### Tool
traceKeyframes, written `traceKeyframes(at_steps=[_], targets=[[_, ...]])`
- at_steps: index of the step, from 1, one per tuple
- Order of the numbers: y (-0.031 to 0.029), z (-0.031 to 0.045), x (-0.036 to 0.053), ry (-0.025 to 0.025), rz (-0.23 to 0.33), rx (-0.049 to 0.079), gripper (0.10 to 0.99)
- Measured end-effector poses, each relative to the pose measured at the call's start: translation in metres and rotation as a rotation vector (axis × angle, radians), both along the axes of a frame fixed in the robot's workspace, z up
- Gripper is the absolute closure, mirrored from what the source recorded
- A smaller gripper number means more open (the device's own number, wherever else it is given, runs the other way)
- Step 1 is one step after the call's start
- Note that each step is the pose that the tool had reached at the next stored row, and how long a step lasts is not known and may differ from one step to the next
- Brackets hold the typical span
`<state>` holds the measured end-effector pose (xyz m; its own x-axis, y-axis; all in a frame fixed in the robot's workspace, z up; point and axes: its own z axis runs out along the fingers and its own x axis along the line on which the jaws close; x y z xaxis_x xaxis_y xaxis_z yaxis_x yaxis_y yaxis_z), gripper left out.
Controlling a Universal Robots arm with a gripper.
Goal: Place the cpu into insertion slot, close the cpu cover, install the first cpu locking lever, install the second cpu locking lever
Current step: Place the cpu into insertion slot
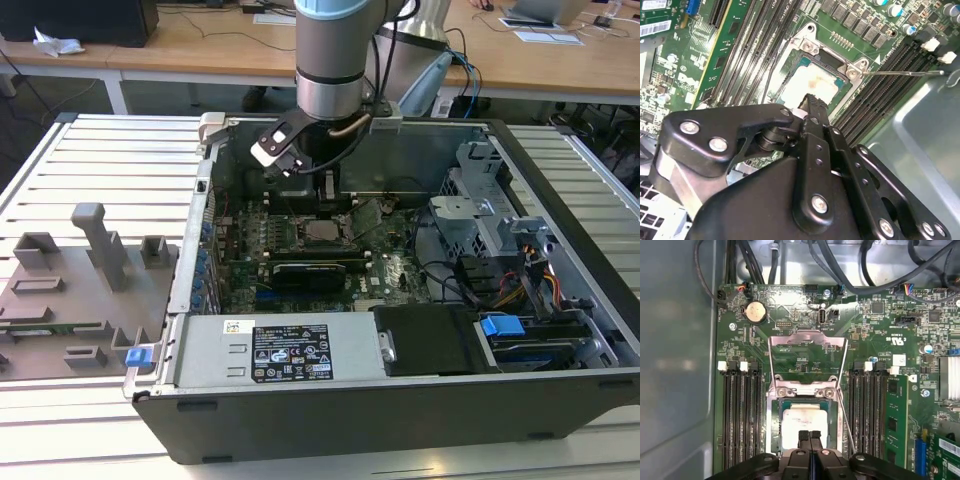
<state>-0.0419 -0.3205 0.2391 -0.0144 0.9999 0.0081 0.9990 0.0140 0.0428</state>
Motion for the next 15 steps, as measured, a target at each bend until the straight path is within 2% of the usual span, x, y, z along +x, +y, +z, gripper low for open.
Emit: traceKeyframes(at_steps=[4,10,15], targets=[[0.0000,0.0070,0.0000,0.0000,0.000,0.000,0.980],[0.0000,0.0132,0.0000,0.0000,0.000,0.000,0.980],[0.0000,0.0227,0.0000,0.0000,0.000,0.000,0.980]])
